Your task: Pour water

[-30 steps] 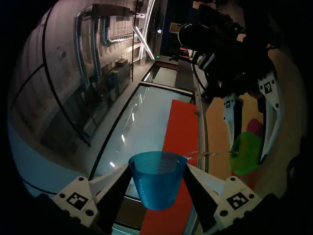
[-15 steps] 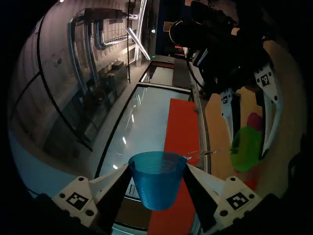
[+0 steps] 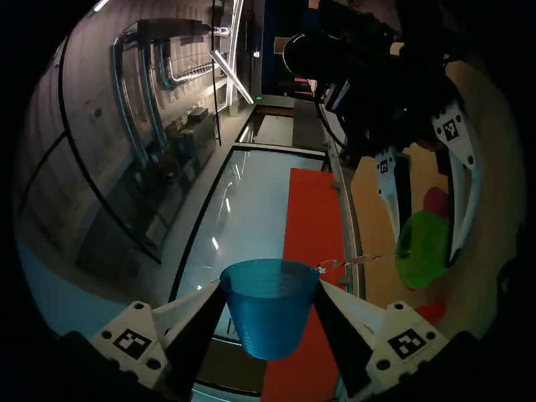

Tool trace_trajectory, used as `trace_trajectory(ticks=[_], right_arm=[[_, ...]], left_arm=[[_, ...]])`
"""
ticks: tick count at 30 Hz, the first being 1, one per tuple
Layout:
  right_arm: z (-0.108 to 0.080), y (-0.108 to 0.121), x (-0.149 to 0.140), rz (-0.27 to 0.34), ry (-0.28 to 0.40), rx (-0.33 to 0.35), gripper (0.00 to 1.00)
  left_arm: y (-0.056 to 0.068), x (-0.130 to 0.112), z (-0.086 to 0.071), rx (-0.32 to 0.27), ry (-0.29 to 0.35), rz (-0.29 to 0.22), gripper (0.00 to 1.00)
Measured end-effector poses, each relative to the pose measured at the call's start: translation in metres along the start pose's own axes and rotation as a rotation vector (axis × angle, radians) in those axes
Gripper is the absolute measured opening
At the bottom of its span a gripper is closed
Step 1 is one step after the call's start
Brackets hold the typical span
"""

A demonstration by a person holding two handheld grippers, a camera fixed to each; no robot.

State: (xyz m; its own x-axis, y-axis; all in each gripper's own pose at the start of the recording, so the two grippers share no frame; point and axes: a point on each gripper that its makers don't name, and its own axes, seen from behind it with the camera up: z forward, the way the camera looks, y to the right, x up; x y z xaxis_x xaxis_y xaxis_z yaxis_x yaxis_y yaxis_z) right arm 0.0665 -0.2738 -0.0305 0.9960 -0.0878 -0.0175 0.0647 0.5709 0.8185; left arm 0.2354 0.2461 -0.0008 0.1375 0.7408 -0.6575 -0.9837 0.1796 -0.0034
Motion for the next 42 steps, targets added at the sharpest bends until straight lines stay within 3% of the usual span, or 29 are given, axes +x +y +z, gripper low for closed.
trace_trajectory(ticks=[30, 42], right_arm=[[-0.003, 0.004, 0.004, -0.002, 0.016, -0.006, 0.9], [-0.001, 0.005, 0.005, -0.003, 0.018, -0.007, 0.9]], left_arm=[[-0.007, 0.011, -0.001, 0.0, 0.003, 0.171, 0.86], [-0.004, 0.013, 0.0, -0.003, 0.011, 0.17, 0.86]])
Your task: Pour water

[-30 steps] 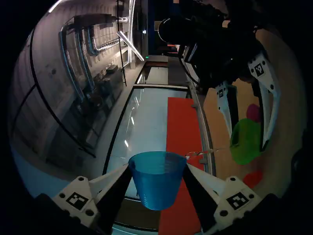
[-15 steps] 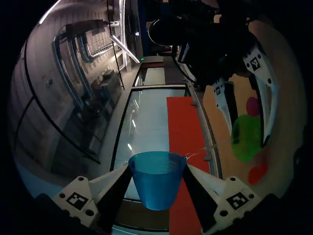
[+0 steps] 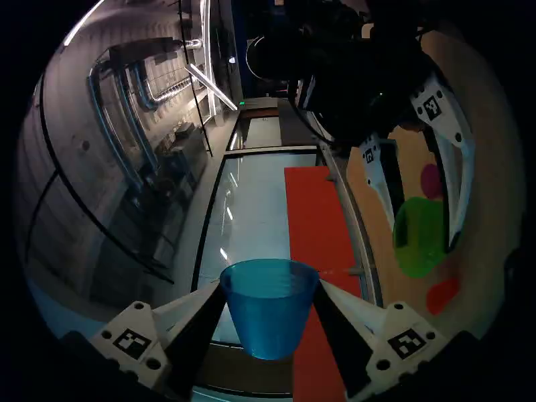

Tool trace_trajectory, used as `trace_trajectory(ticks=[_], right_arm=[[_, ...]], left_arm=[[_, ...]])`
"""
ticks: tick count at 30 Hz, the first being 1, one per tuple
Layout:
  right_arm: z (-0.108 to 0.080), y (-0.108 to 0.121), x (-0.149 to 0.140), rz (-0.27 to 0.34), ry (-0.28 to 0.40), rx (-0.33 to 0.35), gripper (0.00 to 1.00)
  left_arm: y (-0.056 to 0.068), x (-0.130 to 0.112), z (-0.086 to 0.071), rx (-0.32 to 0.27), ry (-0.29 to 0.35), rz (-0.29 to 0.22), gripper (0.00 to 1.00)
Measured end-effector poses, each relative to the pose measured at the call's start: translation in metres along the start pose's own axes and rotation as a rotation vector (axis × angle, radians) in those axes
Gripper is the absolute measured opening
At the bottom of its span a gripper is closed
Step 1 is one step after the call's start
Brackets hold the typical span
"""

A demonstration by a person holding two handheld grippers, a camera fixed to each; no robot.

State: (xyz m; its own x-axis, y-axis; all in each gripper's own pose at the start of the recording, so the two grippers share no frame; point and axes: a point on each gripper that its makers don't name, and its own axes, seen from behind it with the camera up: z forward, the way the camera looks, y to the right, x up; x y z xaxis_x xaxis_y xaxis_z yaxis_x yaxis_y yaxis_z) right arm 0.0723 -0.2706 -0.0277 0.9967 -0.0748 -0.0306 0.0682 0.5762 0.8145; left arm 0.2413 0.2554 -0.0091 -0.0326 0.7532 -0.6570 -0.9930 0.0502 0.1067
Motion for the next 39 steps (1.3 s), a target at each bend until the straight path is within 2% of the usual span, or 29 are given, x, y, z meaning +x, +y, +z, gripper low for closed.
trace_trajectory(ticks=[5, 8, 12, 16, 21, 29, 39], right_arm=[[0.001, 0.0, 0.001, -0.002, 0.001, 0.001, 0.9], [0.001, 0.0, 0.001, -0.003, 0.001, 0.0, 0.9], [0.0, 0.0, 0.002, -0.004, 0.004, -0.002, 0.9], [0.0, 0.001, 0.004, -0.007, 0.008, -0.007, 0.9], [-0.002, 0.002, 0.007, -0.008, 0.015, -0.011, 0.9], [-0.005, 0.006, 0.013, -0.002, 0.029, -0.025, 0.91], [-0.008, 0.007, 0.016, -0.004, 0.034, -0.037, 0.91]], left_arm=[[-0.001, -0.003, 0.001, -0.008, 0.0, -0.013, 0.86], [-0.001, -0.005, 0.001, -0.01, -0.002, -0.038, 0.86], [0.002, -0.006, 0.001, -0.019, 0.004, -0.103, 0.86], [0.007, -0.007, 0.001, -0.032, 0.007, -0.194, 0.86], [0.012, -0.01, 0.003, -0.037, 0.009, -0.344, 0.86], [0.026, -0.019, 0.005, -0.059, 0.004, -0.631, 0.86], [0.026, -0.038, 0.006, -0.036, -0.021, -0.951, 0.86]])
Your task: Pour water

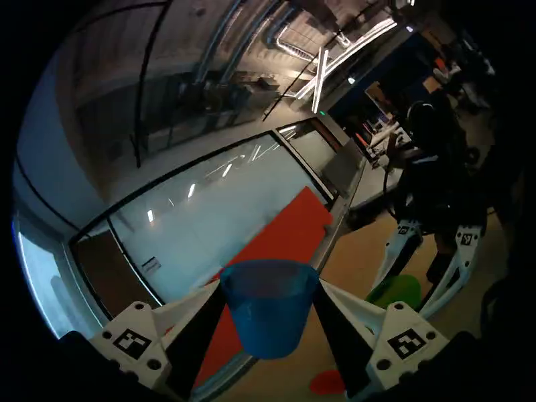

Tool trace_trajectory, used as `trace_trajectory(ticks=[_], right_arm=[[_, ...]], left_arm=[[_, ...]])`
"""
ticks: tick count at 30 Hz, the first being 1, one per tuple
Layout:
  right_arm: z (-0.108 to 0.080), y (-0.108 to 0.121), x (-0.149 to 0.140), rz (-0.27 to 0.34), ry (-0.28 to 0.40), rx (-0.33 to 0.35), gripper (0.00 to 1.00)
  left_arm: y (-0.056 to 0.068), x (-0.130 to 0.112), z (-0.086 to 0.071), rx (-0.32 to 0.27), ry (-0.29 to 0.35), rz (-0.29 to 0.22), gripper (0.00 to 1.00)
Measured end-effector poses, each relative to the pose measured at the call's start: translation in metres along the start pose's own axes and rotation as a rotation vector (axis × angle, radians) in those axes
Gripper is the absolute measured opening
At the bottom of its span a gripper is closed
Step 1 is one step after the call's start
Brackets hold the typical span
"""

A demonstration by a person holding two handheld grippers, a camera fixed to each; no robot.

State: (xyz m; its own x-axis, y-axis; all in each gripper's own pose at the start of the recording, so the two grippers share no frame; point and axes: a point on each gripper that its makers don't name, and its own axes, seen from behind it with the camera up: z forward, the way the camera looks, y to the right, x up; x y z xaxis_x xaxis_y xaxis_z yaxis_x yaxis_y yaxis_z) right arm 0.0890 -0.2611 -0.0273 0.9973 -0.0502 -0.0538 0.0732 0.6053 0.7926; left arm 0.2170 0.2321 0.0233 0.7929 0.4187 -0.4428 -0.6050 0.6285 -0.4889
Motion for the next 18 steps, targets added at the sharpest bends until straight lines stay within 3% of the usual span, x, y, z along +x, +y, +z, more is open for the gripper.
trace_trajectory(ticks=[8, 18], right_arm=[[-0.003, 0.002, 0.005, -0.002, 0.005, -0.009, 0.9], [-0.008, 0.005, 0.01, 0.009, 0.01, -0.015, 0.9]], left_arm=[[-0.003, -0.002, -0.003, -0.015, 0.022, -0.21, 0.86], [-0.003, -0.015, -0.007, -0.029, 0.006, -0.386, 0.86]])
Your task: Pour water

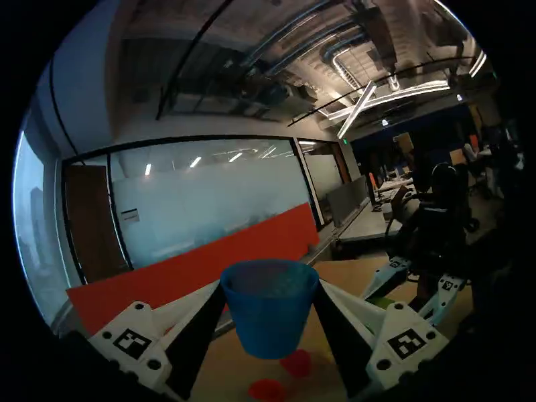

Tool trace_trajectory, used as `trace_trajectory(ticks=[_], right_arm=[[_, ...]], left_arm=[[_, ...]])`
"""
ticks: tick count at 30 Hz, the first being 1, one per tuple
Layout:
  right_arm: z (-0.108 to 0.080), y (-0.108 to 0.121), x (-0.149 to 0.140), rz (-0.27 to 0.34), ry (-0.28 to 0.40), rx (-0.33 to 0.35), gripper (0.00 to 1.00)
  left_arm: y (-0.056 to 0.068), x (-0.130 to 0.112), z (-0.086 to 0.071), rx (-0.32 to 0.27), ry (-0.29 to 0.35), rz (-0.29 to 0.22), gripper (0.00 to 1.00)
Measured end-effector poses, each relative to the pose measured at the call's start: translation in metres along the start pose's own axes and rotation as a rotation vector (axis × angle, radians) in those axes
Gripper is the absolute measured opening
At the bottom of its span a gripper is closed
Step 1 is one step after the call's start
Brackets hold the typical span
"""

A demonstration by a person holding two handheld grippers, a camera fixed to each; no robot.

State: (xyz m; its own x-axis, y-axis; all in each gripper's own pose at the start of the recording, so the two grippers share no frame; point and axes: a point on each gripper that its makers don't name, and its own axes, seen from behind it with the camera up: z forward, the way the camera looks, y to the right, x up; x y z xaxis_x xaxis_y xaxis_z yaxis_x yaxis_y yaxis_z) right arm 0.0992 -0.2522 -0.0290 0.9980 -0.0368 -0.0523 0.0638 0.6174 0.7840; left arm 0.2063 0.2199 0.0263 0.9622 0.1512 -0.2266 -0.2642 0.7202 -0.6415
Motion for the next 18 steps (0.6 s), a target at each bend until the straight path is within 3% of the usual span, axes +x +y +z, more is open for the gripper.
trace_trajectory(ticks=[6, 18], right_arm=[[-0.004, 0.002, 0.005, 0.006, 0.001, -0.004, 0.9], [-0.014, 0.003, 0.004, 0.017, -0.023, -0.008, 0.91]], left_arm=[[-0.003, -0.006, -0.002, -0.005, -0.001, -0.088, 0.86], [-0.006, -0.042, -0.015, 0.033, -0.081, -0.134, 0.86]])
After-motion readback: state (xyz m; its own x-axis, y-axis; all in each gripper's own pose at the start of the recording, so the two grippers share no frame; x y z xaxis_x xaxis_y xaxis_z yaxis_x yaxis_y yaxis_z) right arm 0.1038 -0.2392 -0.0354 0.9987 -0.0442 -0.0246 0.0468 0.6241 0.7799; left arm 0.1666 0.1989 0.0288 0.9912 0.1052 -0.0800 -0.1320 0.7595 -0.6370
